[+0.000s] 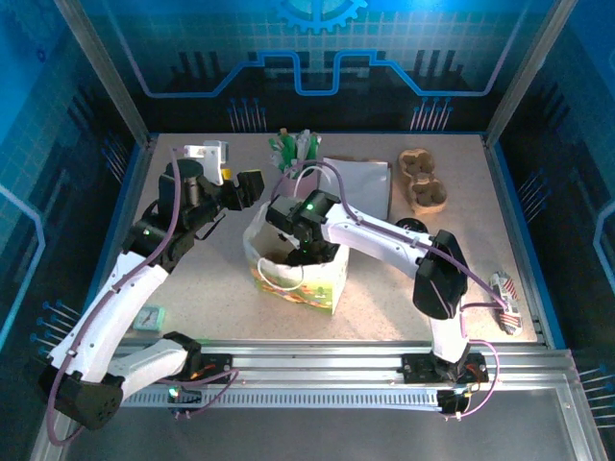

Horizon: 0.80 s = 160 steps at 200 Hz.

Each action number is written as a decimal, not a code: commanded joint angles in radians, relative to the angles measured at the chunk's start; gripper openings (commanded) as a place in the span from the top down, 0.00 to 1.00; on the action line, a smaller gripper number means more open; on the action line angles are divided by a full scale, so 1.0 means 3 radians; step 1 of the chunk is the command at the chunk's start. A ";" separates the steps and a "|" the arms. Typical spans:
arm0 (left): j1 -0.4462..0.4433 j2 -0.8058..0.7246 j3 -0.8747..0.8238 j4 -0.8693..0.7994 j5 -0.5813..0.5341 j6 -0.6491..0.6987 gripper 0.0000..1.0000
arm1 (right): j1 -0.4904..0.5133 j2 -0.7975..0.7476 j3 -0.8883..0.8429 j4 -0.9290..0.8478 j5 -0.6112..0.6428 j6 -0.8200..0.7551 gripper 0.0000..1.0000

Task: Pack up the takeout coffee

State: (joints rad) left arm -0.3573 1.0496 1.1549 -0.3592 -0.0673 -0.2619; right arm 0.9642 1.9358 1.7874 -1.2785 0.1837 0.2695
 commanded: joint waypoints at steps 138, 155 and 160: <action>0.0025 -0.0053 -0.0040 0.0098 -0.0045 0.0029 0.21 | 0.0094 -0.0171 0.0887 -0.0556 0.0274 -0.0124 0.00; 0.0025 -0.0055 -0.0043 0.0093 -0.0050 0.0020 0.18 | 0.0094 -0.0182 0.0993 -0.0597 0.0266 -0.0141 0.00; 0.0025 -0.0057 -0.0040 0.0097 -0.0052 0.0024 0.18 | 0.0098 -0.0188 0.1026 -0.0611 0.0267 -0.0144 0.00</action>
State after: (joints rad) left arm -0.3573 1.0496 1.1545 -0.3592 -0.0677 -0.2607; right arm 0.9783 1.9224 2.0380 -1.4082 0.2481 0.2443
